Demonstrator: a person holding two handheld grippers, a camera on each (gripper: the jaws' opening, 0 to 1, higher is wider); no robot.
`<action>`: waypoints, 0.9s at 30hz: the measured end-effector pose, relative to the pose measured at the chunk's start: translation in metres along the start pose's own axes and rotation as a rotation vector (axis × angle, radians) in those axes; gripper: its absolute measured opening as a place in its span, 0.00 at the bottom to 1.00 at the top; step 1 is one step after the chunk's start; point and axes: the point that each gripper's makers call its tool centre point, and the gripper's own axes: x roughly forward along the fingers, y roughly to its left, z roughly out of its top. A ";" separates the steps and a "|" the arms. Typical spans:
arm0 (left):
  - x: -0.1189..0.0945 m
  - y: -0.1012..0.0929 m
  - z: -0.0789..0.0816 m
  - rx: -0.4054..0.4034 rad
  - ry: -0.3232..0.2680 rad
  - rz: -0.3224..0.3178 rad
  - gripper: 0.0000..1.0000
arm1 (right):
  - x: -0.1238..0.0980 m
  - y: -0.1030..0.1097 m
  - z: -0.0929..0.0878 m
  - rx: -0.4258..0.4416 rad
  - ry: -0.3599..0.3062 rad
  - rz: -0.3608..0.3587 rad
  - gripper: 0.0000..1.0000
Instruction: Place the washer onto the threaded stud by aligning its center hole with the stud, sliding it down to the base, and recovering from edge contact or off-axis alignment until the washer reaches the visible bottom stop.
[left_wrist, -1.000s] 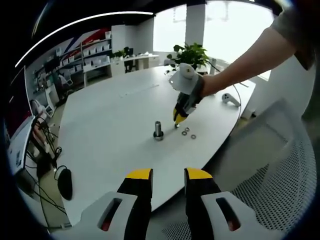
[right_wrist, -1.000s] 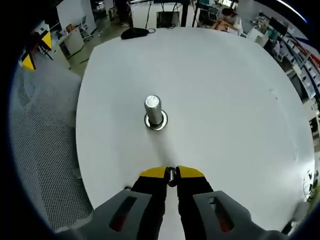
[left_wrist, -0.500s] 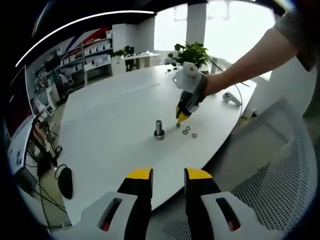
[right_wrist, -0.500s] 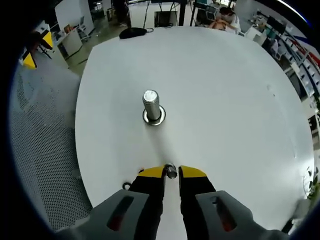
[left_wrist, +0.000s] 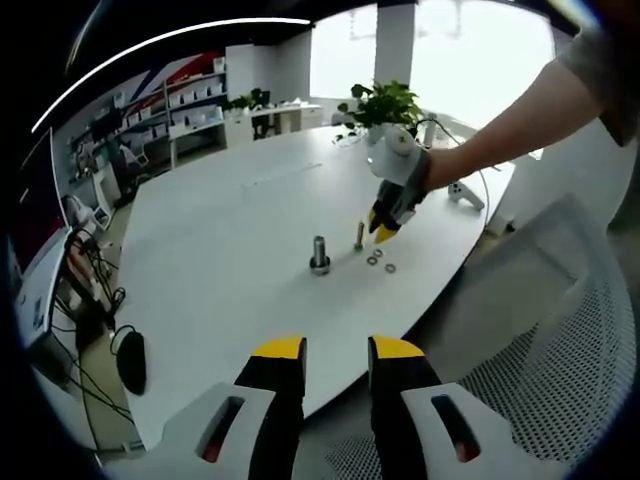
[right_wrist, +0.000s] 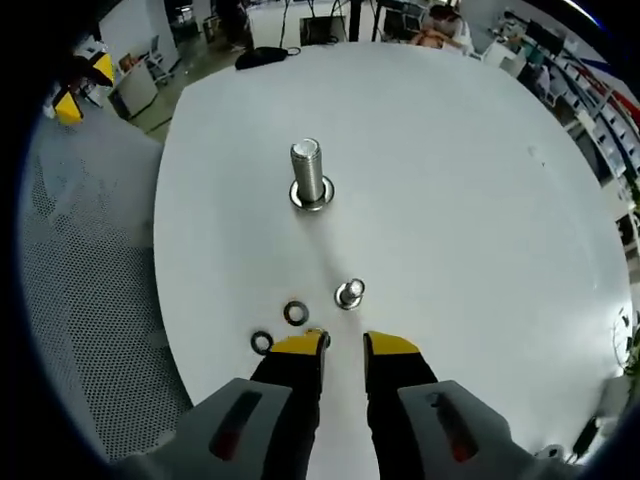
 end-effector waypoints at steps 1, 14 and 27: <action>0.000 0.000 0.000 -0.001 0.001 0.000 0.22 | 0.001 0.002 -0.003 0.001 0.005 0.006 0.18; 0.000 0.001 -0.001 -0.002 0.005 0.005 0.22 | 0.013 0.011 -0.009 0.025 0.027 0.030 0.19; 0.000 0.001 -0.001 0.001 0.004 0.001 0.22 | 0.016 0.013 -0.003 -0.080 0.090 0.064 0.16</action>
